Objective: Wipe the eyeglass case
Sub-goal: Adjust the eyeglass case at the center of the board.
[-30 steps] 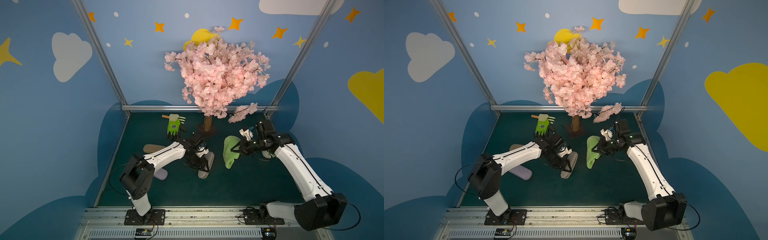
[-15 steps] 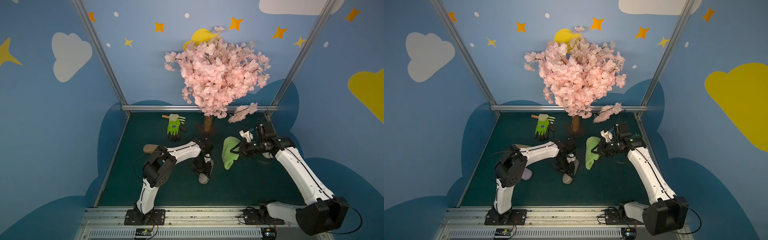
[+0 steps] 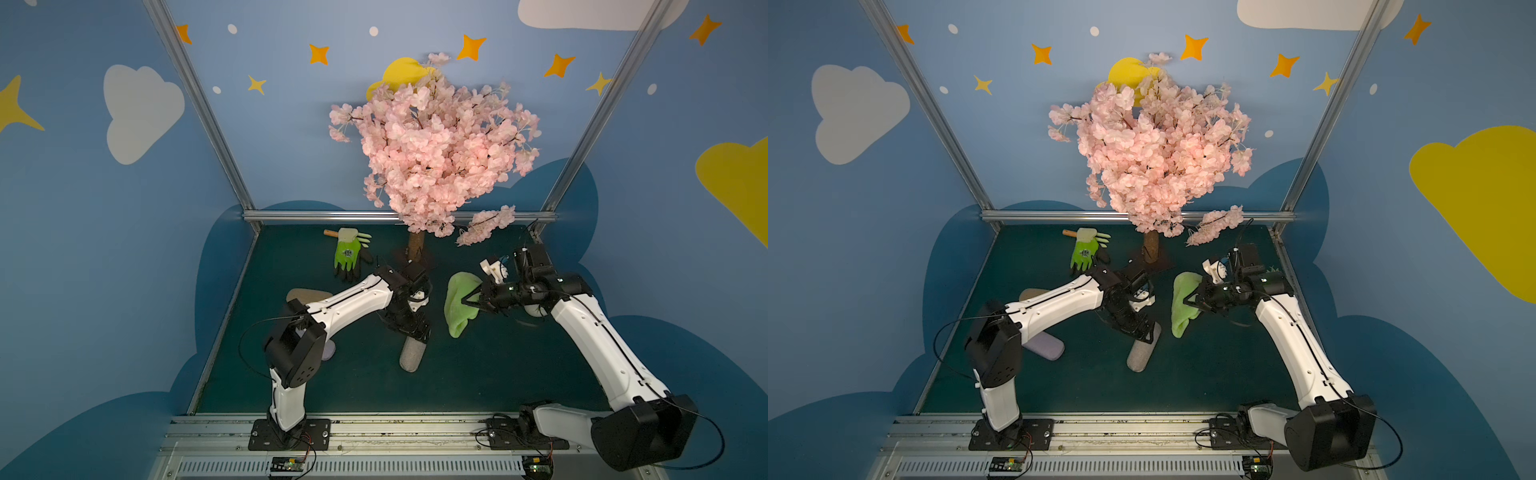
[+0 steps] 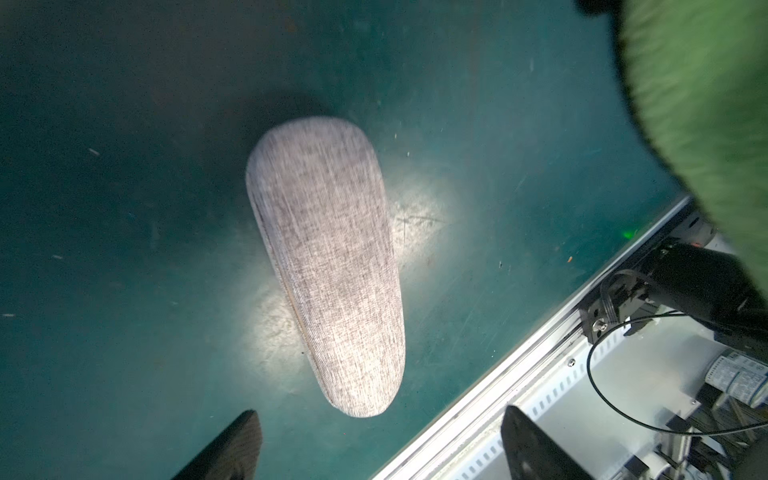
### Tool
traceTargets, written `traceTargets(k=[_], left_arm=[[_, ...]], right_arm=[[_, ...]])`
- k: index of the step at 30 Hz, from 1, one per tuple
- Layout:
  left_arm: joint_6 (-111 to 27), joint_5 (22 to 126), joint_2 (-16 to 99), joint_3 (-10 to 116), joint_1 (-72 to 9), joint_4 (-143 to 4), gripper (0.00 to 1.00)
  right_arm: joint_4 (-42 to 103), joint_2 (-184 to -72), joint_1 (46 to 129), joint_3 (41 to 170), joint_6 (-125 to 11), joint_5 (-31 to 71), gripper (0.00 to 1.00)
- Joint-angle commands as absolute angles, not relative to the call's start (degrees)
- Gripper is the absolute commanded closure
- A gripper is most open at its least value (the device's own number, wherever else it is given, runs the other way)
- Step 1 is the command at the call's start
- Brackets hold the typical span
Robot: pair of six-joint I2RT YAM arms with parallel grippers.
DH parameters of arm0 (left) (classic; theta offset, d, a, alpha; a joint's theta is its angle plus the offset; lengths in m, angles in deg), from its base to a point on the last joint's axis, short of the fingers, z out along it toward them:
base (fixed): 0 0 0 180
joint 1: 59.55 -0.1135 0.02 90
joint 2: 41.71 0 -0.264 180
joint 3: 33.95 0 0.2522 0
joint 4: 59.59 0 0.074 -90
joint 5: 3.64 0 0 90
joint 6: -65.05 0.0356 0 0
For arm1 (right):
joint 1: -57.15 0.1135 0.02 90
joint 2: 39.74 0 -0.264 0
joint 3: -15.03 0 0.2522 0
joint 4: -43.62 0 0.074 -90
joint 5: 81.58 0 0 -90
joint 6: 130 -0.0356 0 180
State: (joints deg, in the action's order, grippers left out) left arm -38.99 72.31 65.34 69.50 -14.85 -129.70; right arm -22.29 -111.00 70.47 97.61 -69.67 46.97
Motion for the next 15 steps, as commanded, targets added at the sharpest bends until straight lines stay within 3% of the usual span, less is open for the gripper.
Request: traceTargets(k=[1,7,15], left_arm=[[-32.14,77.36,67.24,71.82,-16.84,-131.19,0.06],[-32.97,70.8,78.64,80.97,-17.53,-133.84,0.09],[-36.59,82.61,87.69,89.12,-14.81,-139.09,0.11]], right_arm=[[-21.65,-108.75,68.69,98.71,-68.73,46.17,1.0],[-21.99,-106.82,65.81,98.65,-68.41,46.78,1.0],[-18.18,-105.72,65.08,94.36,-71.02,48.79,1.0]])
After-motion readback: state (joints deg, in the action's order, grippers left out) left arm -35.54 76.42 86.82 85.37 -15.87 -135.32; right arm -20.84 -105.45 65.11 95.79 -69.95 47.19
